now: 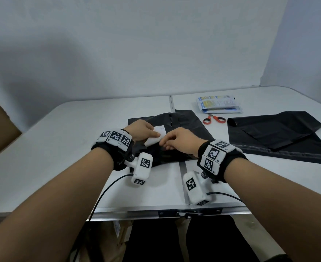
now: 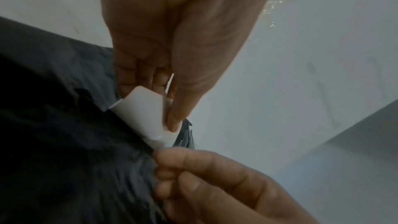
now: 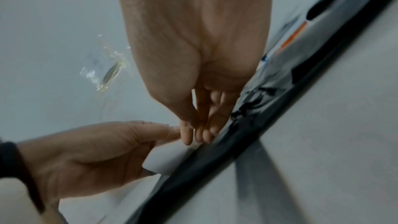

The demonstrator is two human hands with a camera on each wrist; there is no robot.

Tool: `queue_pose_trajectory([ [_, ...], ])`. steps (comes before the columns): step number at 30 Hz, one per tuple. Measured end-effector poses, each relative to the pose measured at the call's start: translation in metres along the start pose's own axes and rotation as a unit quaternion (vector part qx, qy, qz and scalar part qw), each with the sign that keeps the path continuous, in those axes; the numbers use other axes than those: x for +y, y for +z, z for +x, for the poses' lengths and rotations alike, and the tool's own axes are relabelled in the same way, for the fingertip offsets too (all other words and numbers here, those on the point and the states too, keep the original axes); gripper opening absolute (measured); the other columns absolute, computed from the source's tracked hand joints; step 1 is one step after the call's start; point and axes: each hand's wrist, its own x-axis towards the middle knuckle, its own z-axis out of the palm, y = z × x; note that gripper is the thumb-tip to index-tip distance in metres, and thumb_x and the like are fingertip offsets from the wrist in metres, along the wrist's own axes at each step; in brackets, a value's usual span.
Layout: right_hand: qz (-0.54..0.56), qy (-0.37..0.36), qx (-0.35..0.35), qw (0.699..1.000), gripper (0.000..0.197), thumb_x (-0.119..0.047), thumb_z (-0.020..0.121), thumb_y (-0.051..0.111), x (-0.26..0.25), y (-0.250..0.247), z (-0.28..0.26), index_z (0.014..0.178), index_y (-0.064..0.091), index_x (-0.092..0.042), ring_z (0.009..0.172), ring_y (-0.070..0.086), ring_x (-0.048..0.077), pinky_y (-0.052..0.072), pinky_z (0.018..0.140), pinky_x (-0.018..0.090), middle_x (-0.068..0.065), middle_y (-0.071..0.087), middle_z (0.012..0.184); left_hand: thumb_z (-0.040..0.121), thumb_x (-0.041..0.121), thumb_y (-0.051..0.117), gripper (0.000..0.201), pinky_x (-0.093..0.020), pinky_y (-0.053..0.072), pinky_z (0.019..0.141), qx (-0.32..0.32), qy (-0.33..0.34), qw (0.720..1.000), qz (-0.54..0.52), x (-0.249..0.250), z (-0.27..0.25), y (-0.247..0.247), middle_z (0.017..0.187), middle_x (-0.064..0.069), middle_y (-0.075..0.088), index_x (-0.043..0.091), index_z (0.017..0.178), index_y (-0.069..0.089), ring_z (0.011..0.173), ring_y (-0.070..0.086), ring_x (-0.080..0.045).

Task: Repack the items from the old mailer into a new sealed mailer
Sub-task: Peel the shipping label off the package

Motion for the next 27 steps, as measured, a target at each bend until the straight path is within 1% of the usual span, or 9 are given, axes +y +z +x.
queue_pose_trajectory([
  [2, -0.126, -0.021, 0.03, 0.991, 0.027, -0.007, 0.089, 0.054, 0.0, -0.007, -0.001, 0.106, 0.073, -0.016, 0.1, 0.063, 0.013, 0.047, 0.09, 0.019, 0.003, 0.07, 0.11, 0.081, 0.034, 0.07, 0.025, -0.026, 0.034, 0.063, -0.01, -0.032, 0.999, -0.026, -0.003, -0.003, 0.001, 0.072, -0.003, 0.051, 0.015, 0.069, 0.058, 0.068, 0.044, -0.017],
  [7, -0.382, -0.013, -0.079, 0.921, 0.035, -0.02, 0.091, 0.051, -0.024, -0.004, -0.007, 0.122, 0.064, -0.016, 0.115, 0.056, 0.024, 0.047, 0.095, 0.03, 0.005, 0.064, 0.123, 0.067, 0.041, 0.07, 0.041, -0.035, 0.043, 0.07, -0.033, -0.083, 0.99, -0.113, -0.014, 0.005, 0.002, 0.083, -0.013, 0.062, 0.007, 0.09, 0.067, 0.073, 0.052, -0.023],
  [9, -0.434, -0.005, -0.116, 0.893, 0.04, -0.026, 0.092, 0.049, -0.033, -0.001, -0.008, 0.13, 0.057, -0.019, 0.119, 0.054, 0.025, 0.046, 0.095, 0.03, 0.005, 0.06, 0.128, 0.073, 0.03, 0.072, 0.036, -0.042, 0.052, 0.084, -0.036, -0.11, 0.973, -0.2, -0.014, 0.004, 0.001, 0.098, -0.015, 0.071, 0.003, 0.097, 0.069, 0.081, 0.062, -0.027],
  [12, -0.48, 0.003, -0.148, 0.865, 0.043, -0.024, 0.093, 0.046, -0.04, 0.003, -0.007, 0.136, 0.051, -0.02, 0.124, 0.05, 0.026, 0.045, 0.1, 0.031, 0.004, 0.055, 0.135, 0.085, 0.016, 0.067, 0.035, -0.043, 0.052, 0.096, -0.034, -0.142, 0.947, -0.286, -0.014, -0.001, 0.0, 0.109, -0.015, 0.071, -0.002, 0.115, 0.063, 0.095, 0.068, -0.028],
  [16, -0.493, 0.015, -0.17, 0.853, 0.048, -0.022, 0.095, 0.043, -0.041, 0.0, -0.006, 0.143, 0.043, -0.025, 0.131, 0.044, 0.026, 0.04, 0.108, 0.036, 0.003, 0.046, 0.145, 0.089, 0.012, 0.062, 0.028, -0.032, 0.058, 0.062, -0.02, -0.145, 0.93, -0.337, -0.02, 0.001, -0.004, 0.089, -0.012, 0.069, -0.001, 0.113, 0.059, 0.073, 0.066, -0.021],
  [18, -0.498, 0.012, -0.177, 0.849, 0.048, -0.02, 0.095, 0.041, -0.043, -0.001, -0.006, 0.144, 0.042, -0.024, 0.132, 0.044, 0.027, 0.039, 0.108, 0.036, 0.003, 0.044, 0.146, 0.089, 0.01, 0.062, 0.026, -0.03, 0.057, 0.056, -0.003, -0.147, 0.922, -0.358, -0.023, 0.003, -0.005, 0.087, -0.012, 0.068, -0.003, 0.112, 0.059, 0.072, 0.065, -0.021],
  [21, -0.511, 0.011, -0.184, 0.839, 0.048, -0.018, 0.097, 0.038, -0.044, 0.001, -0.007, 0.144, 0.041, -0.022, 0.134, 0.041, 0.027, 0.038, 0.11, 0.037, 0.004, 0.042, 0.148, 0.088, 0.008, 0.063, 0.034, -0.037, 0.056, 0.073, 0.026, -0.146, 0.913, -0.38, -0.028, 0.006, -0.008, 0.097, -0.015, 0.068, -0.005, 0.118, 0.058, 0.082, 0.066, -0.024],
  [25, -0.519, 0.017, -0.192, 0.832, 0.048, -0.018, 0.098, 0.037, -0.045, 0.002, -0.008, 0.146, 0.038, -0.021, 0.135, 0.04, 0.028, 0.036, 0.111, 0.035, 0.004, 0.04, 0.15, 0.088, 0.006, 0.061, 0.032, -0.041, 0.054, 0.078, 0.052, -0.142, 0.902, -0.405, -0.03, 0.006, -0.012, 0.101, -0.017, 0.064, -0.004, 0.118, 0.056, 0.084, 0.064, -0.026],
  [27, -0.523, 0.016, -0.193, 0.83, 0.049, -0.018, 0.098, 0.036, -0.046, 0.001, -0.009, 0.146, 0.037, -0.022, 0.136, 0.04, 0.028, 0.036, 0.111, 0.036, 0.005, 0.039, 0.15, 0.087, 0.006, 0.062, 0.034, -0.045, 0.054, 0.088, 0.064, -0.143, 0.892, -0.424, -0.031, 0.008, -0.013, 0.111, -0.019, 0.064, -0.005, 0.119, 0.056, 0.092, 0.065, -0.03],
])
